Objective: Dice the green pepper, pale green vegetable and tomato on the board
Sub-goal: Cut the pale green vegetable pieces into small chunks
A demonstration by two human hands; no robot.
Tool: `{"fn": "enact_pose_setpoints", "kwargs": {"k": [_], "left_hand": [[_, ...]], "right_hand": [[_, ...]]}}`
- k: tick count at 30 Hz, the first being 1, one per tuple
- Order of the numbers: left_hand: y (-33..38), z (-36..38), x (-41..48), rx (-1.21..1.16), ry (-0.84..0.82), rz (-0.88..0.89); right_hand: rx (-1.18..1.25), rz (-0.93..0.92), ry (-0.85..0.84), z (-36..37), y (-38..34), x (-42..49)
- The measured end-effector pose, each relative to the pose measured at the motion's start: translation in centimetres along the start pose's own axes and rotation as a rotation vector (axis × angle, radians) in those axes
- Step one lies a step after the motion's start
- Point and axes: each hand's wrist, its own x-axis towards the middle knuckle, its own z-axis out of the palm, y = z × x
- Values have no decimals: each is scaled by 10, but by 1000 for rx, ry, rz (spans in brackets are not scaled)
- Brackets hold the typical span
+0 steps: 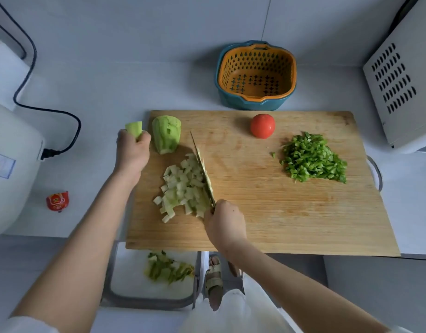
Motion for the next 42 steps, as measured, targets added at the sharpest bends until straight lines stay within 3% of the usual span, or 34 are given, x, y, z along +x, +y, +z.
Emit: {"fn": "enact_pose_setpoints", "kwargs": {"k": [8, 15, 17, 21, 25, 30, 33, 36, 38, 42], "left_hand": [[-7, -5, -4, -10, -64, 107], [9, 39, -58, 145, -380, 224], [15, 62, -81, 239, -466, 316], [14, 109, -111, 543, -456, 564], [8, 145, -129, 638, -455, 737], [9, 160, -140, 600, -561, 700], [10, 153, -133, 594, -691, 599], [15, 127, -121, 409, -814, 426], [10, 108, -112, 228, -667, 399], [0, 74, -109, -108, -101, 371]], "right_hand": [[-62, -19, 63, -24, 3, 6], [-90, -4, 157, -73, 33, -6], [-83, 3, 187, -87, 40, -11], [-61, 23, 233, -112, 55, -21], [3, 50, 252, -129, 68, -26], [50, 54, 242, -142, 73, -29], [68, 40, 212, -143, 70, -27], [110, 26, 157, -141, 59, -24], [177, 28, 99, -137, 48, -21], [401, 101, -65, -123, 23, -14]]}}
